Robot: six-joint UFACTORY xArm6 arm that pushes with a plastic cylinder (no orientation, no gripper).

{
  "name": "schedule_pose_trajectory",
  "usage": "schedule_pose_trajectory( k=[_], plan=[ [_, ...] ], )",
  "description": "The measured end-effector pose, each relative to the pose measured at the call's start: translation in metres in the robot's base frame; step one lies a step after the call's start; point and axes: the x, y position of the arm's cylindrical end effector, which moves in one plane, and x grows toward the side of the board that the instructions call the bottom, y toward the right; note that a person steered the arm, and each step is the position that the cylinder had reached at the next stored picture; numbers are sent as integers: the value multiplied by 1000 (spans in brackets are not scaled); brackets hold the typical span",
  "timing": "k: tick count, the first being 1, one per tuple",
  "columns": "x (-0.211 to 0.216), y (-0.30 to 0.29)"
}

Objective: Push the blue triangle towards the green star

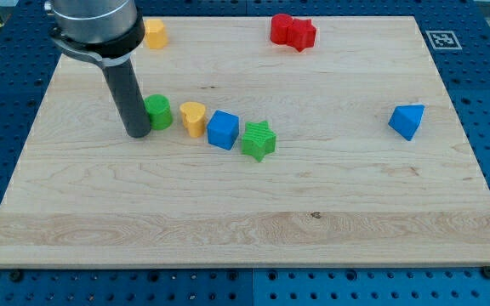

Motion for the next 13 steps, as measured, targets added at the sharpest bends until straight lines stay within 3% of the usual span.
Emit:
schedule_pose_trajectory(
  k=[2, 3, 5, 6, 8, 10, 13],
  plan=[
    [8, -57],
    [-12, -89],
    [-99, -60],
    [-126, -17],
    [-123, 114],
    [-86, 242],
    [-55, 382]
  ],
)
